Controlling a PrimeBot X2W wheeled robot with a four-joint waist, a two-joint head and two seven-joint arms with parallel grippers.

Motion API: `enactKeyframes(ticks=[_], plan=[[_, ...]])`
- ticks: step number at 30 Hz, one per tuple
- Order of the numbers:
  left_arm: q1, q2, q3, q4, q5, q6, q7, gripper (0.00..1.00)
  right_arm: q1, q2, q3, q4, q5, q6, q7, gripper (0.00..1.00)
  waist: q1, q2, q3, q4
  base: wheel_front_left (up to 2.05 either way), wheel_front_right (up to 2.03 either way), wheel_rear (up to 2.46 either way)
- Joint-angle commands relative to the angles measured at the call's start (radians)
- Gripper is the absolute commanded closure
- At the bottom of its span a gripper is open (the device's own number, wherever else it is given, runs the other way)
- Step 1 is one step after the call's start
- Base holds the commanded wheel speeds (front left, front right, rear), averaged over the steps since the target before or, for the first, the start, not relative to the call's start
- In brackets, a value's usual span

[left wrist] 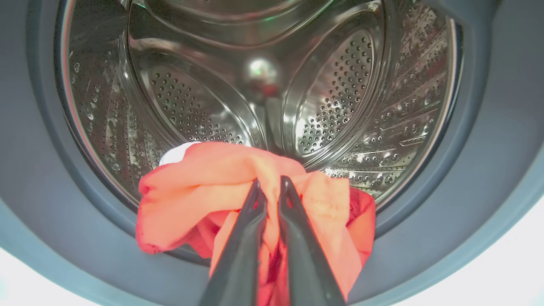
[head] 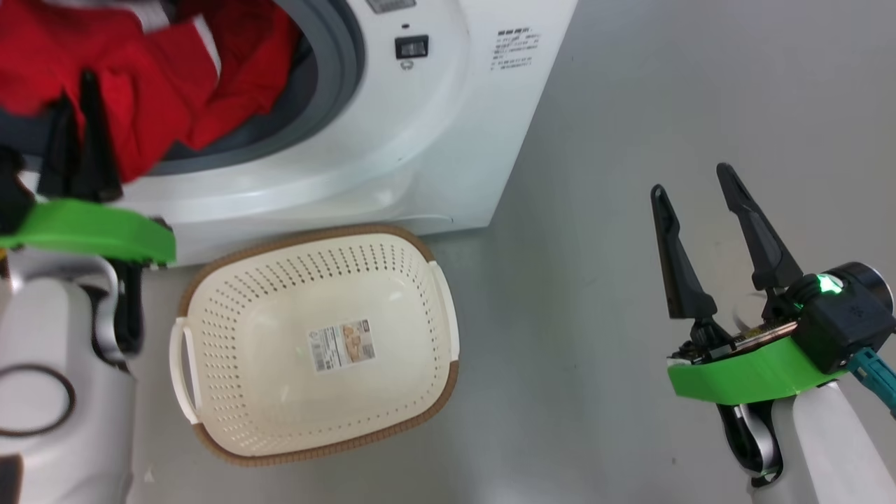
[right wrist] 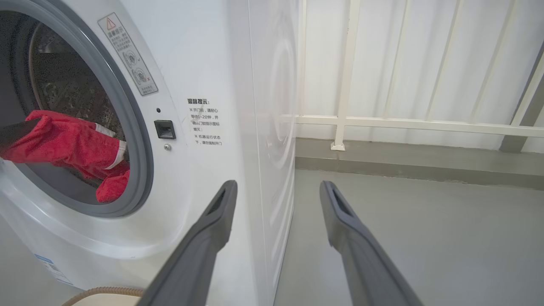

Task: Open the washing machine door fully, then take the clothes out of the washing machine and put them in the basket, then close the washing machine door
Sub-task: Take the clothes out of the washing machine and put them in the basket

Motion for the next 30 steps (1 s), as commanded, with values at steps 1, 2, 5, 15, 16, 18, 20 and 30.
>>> enactKeyframes(ticks=[1, 2, 5, 15, 16, 18, 20, 30], plan=[[0.036, 0.036, 0.031, -0.048, 0.017, -0.006, -0.009, 1.00, 0.025, -0.002, 0.023, -0.018, 0.013, 0.006, -0.006, 0.00, 0.0000, 0.0000, -0.041, 0.006, 0.00, 0.00, 0.00], [0.053, 0.033, 0.032, -0.063, 0.020, -0.008, -0.009, 1.00, 0.028, -0.002, 0.024, -0.016, 0.015, 0.006, -0.006, 0.00, 0.0000, 0.0000, -0.050, 0.007, 0.00, 0.00, 0.00], [0.102, 0.023, 0.035, -0.109, 0.029, -0.009, -0.009, 1.00, 0.037, -0.002, 0.023, -0.015, 0.020, 0.006, -0.006, 0.00, 0.0000, 0.0000, -0.075, 0.010, 0.00, 0.00, 0.00], [0.287, -0.009, 0.055, -0.302, 0.055, -0.004, -0.009, 1.00, 0.064, -0.002, 0.022, -0.013, 0.033, 0.006, -0.006, 0.00, 0.0000, 0.0000, -0.139, 0.012, 0.00, 0.00, 0.00], [0.305, -0.014, 0.056, -0.323, 0.056, -0.003, -0.009, 1.00, 0.066, -0.002, 0.021, -0.013, 0.033, 0.006, -0.006, 0.00, 0.0000, 0.0000, -0.144, 0.012, 0.00, 0.00, 0.00], [0.341, -0.022, 0.055, -0.356, 0.062, 0.001, -0.009, 1.00, 0.072, -0.002, 0.020, -0.010, 0.033, 0.006, -0.006, 0.00, 0.0000, 0.0000, -0.157, 0.010, 0.00, 0.00, 0.00], [0.374, -0.032, 0.051, -0.388, 0.065, 0.006, -0.009, 1.00, 0.078, -0.002, 0.019, -0.007, 0.034, 0.006, -0.006, 0.00, 0.0000, 0.0000, -0.169, 0.010, 0.00, 0.00, 0.00], [0.503, -0.079, 0.012, -0.462, 0.045, 0.025, 0.055, 1.00, 0.092, -0.002, 0.018, -0.012, 0.042, 0.006, -0.006, 0.00, 0.0000, 0.0000, -0.194, 0.007, 0.00, 0.00, 0.00]])
